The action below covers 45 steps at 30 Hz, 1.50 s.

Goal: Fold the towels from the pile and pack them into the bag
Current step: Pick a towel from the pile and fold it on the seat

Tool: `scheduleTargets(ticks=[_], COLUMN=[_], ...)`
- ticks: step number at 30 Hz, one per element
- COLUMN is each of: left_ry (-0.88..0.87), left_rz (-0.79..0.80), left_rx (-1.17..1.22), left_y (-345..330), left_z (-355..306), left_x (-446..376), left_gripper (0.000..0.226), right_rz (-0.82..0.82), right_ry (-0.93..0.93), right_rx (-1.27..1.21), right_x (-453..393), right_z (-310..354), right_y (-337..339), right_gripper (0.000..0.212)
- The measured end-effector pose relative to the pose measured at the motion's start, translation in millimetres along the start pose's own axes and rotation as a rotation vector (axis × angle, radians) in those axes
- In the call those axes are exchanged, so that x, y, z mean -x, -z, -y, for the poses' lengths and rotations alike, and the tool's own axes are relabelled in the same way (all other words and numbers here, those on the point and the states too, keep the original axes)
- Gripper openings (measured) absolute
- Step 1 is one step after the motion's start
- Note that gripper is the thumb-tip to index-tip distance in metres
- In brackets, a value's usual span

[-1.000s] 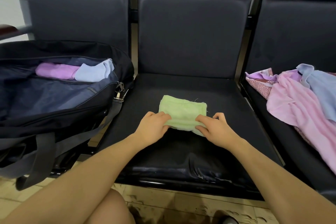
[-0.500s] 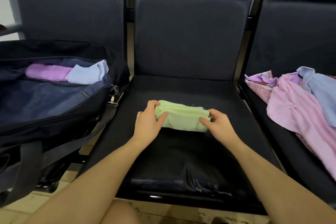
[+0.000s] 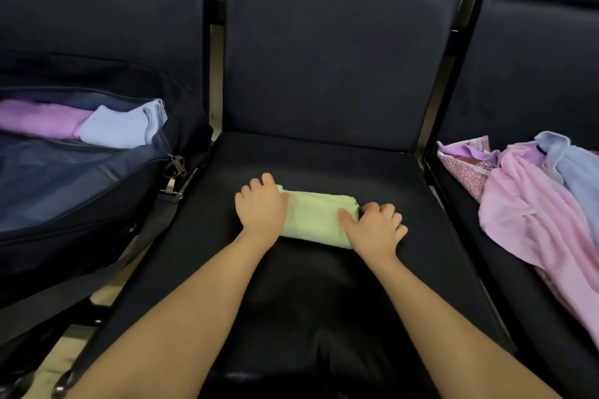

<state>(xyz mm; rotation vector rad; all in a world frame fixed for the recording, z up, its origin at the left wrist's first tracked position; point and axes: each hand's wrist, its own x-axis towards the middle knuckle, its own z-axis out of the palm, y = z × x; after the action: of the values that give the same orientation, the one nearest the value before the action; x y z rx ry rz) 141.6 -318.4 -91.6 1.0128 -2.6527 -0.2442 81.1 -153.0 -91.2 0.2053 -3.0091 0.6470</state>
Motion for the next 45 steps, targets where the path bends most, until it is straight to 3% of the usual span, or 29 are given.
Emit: scheduleTargets(ticks=[5, 11, 16, 20, 24, 29, 32, 37, 45], left_ry=[-0.086, -0.065, -0.115, -0.107, -0.145, -0.184, -0.183, -0.098, -0.049], left_rz=[0.014, 0.033, -0.022, -0.289, -0.534, -0.686, -0.745, -0.713, -0.615], left_rx=[-0.192, -0.282, -0.254, -0.245, -0.317, -0.362, -0.380, -0.461, -0.168], left_y=[2, 5, 6, 14, 44, 98, 130, 160, 169], left_z=[3, 10, 18, 29, 49, 85, 113, 172, 275], left_x=[8, 24, 37, 46, 38, 25, 15, -11, -74], left_gripper=[0.037, 0.043, 0.033, 0.030, 0.028, 0.028, 0.026, 0.024, 0.034], right_rz=[0.000, 0.072, 0.057, 0.014, -0.009, -0.004, -0.049, -0.130, -0.112], right_ry=[0.028, 0.022, 0.058, 0.131, 0.195, 0.242, 0.324, 0.473, 0.626], right_rx=[0.074, 0.107, 0.025, -0.127, -0.373, -0.644, -0.655, -0.496, -0.318], right_x=[7, 19, 33, 45, 60, 85, 96, 102, 84], right_z=[1, 10, 14, 22, 46, 93, 130, 201, 310], right_y=[-1, -7, -5, 9, 28, 48, 54, 50, 3], right_gripper=[0.065, 0.061, 0.057, 0.049, 0.026, 0.024, 0.024, 0.025, 0.036])
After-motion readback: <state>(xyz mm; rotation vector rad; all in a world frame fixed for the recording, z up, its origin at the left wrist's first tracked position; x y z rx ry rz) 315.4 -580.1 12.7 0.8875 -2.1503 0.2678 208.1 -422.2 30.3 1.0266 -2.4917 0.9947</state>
